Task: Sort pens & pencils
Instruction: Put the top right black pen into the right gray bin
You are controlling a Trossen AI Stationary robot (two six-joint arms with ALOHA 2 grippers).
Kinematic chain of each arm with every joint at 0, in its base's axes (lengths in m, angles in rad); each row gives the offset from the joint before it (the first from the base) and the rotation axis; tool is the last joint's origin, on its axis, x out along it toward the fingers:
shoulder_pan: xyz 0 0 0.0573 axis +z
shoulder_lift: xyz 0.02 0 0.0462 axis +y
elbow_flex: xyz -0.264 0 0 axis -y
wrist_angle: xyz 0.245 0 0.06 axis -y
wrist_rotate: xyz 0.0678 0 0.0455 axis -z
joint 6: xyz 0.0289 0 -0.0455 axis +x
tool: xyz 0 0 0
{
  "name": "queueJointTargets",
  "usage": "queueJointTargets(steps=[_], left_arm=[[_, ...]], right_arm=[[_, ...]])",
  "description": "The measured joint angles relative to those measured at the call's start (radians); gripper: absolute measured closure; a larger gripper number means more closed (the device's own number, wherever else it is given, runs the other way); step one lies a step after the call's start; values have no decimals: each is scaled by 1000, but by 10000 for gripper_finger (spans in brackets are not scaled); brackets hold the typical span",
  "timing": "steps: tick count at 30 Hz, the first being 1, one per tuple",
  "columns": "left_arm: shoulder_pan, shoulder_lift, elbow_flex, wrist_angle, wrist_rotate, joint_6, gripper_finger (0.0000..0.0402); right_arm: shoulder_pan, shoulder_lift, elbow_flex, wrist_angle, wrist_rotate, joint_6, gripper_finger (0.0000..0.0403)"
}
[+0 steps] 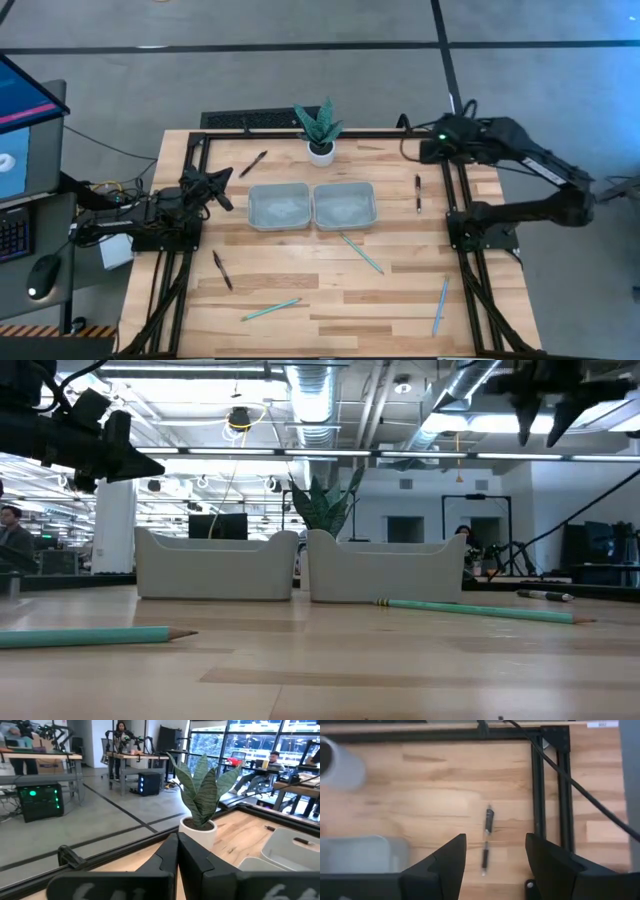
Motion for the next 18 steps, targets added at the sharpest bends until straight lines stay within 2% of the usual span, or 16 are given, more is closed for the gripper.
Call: queueJointTargets(steps=[9, 13, 18], left_arm=[[0, 0, 2, -20, 0, -9, 401], [0, 0, 3, -26, 0, -25, 401], [0, 0, 3, -28, 0, -25, 401]], right_arm=[[0, 159, -14, -17, 4, -48, 177], [0, 217, -14, -30, 60, -59, 177], [0, 296, -14, -29, 64, -96, 177]])
